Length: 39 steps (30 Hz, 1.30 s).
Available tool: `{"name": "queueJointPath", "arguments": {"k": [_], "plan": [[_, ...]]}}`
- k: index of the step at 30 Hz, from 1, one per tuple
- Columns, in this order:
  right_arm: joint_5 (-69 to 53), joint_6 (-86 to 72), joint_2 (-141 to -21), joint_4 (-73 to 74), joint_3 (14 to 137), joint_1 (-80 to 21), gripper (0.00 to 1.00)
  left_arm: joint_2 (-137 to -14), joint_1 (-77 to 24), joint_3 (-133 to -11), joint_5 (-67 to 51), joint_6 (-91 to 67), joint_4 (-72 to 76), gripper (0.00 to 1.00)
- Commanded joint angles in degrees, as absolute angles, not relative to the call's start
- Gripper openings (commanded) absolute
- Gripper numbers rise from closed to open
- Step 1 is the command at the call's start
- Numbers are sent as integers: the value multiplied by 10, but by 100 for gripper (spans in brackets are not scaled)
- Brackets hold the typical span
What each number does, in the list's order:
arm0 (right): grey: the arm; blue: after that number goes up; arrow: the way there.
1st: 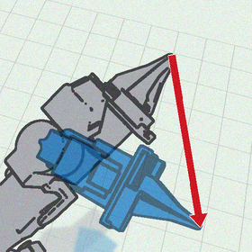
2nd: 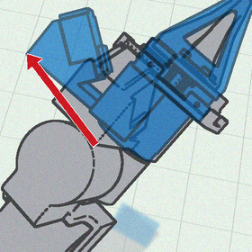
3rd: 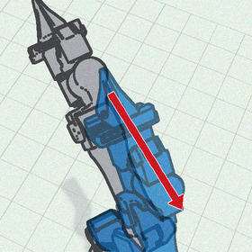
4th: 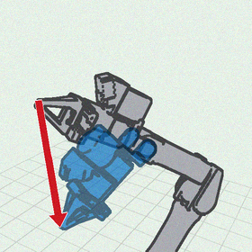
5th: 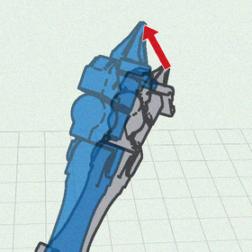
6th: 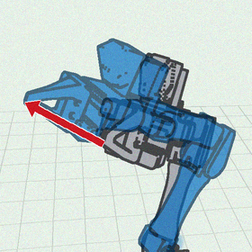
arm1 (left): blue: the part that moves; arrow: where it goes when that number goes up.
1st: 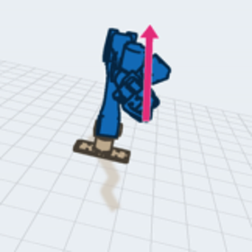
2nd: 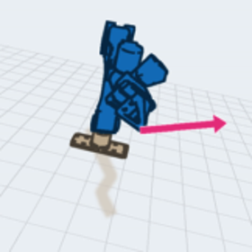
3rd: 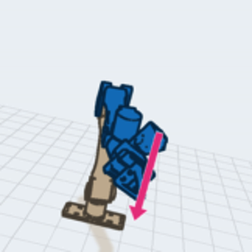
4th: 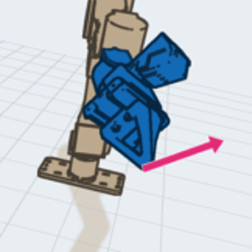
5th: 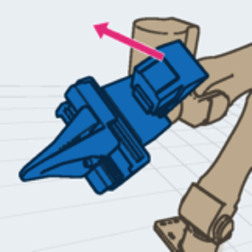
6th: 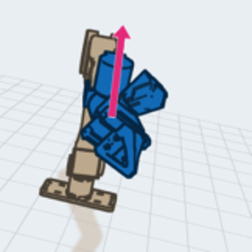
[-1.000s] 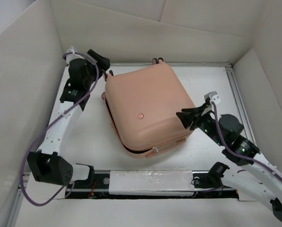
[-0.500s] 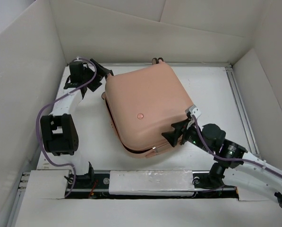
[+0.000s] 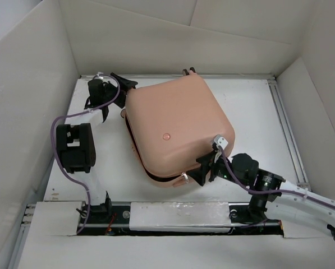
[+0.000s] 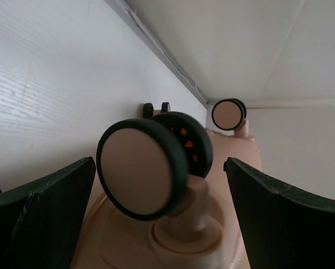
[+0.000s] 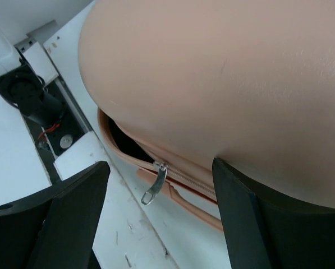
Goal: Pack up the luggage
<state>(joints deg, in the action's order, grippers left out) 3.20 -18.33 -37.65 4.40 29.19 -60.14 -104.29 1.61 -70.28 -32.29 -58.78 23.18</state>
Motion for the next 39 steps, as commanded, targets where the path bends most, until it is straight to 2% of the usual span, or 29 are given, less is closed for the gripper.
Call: {"name": "queueJointPath", "arguments": {"k": [1,5,6,8,9,10,11,13,14,16,22,24,27,29,35,39], "plan": [[52,-185,-377,13,283,-597,81,-1051,17,-668,-364,-652,358,100],[30,-192,-365,13,283,-602,81,-1075,17,-648,-370,-708,448,88],[30,-197,-365,8,278,-602,81,-1075,17,-636,-370,-720,468,76],[35,-202,-358,8,272,-607,81,-1080,17,-628,-365,-754,520,64],[35,-202,-358,8,266,-607,81,-1080,17,-628,-365,-761,528,53],[35,-202,-358,8,266,-607,81,-1080,17,-628,-365,-761,528,31],[35,-207,-358,8,266,-607,81,-1074,17,-633,-365,-761,523,20],[35,-207,-358,8,261,-613,81,-1057,17,-648,-365,-751,503,3],[35,-207,-358,8,261,-613,80,-1049,17,-653,-365,-743,488,0],[42,-207,-352,15,261,-613,80,-1019,17,-663,-365,-716,448,0],[49,-213,-324,72,273,-618,55,-942,17,-714,-354,-680,333,0],[49,-218,-306,91,273,-618,49,-918,17,-744,-349,-651,282,0],[49,-235,-300,129,273,-618,47,-883,22,-751,-342,-636,221,0],[49,-240,-300,134,268,-623,47,-867,22,-751,-335,-631,198,0],[6,-245,-337,106,242,-631,60,-824,22,-751,-335,-592,117,0],[18,-250,-343,96,242,-643,66,-788,43,-718,-334,-585,87,0]]}}
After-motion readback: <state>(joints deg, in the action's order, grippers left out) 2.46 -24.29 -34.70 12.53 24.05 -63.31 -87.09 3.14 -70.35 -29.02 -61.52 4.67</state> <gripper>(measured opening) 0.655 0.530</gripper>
